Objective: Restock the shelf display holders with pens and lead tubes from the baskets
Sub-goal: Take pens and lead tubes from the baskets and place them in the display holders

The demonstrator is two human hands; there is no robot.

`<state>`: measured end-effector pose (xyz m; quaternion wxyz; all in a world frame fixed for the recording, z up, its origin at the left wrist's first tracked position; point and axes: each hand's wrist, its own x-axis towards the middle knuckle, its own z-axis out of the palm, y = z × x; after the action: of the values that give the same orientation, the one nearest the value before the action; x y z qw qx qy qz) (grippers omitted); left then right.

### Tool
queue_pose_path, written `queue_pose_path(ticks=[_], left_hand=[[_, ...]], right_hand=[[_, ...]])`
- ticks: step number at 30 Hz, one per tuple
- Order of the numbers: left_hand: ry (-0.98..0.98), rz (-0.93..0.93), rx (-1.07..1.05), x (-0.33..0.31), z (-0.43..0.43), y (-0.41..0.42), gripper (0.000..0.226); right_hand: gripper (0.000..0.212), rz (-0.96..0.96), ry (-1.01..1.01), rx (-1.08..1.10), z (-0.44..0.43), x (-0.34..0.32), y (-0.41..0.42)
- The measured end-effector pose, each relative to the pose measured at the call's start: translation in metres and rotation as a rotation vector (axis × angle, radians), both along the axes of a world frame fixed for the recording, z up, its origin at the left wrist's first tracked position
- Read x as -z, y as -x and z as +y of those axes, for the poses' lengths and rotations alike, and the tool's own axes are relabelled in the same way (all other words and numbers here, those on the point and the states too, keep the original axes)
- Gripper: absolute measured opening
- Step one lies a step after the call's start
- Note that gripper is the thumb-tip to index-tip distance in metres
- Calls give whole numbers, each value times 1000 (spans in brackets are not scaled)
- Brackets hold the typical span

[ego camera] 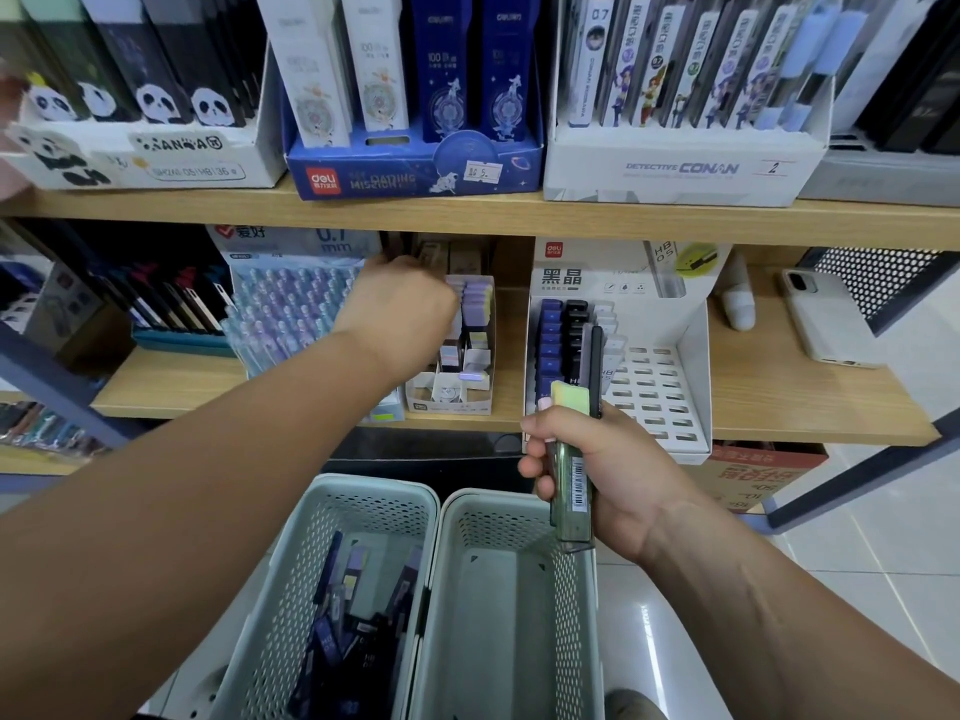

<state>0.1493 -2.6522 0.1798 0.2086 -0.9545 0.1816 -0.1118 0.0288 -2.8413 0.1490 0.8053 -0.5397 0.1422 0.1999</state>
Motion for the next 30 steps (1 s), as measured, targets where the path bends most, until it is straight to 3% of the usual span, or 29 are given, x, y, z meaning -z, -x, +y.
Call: queue_pose_path(ticks=[8,15,21,30], left_hand=[[20,-37,29,-4,5,4,24],[102,-82,72,-6,9,13,16],[168,-96,99,-2,13,17,28],[302,-40,189,4,16,29,27]], right_hand=[[17,-3,-23,-38,3,-3,0],[27,-9,-16,-79,6,-4,0],[28,-9,-16,-75,5,-4,0],[32,-3,-23,-85,5,-6,1]])
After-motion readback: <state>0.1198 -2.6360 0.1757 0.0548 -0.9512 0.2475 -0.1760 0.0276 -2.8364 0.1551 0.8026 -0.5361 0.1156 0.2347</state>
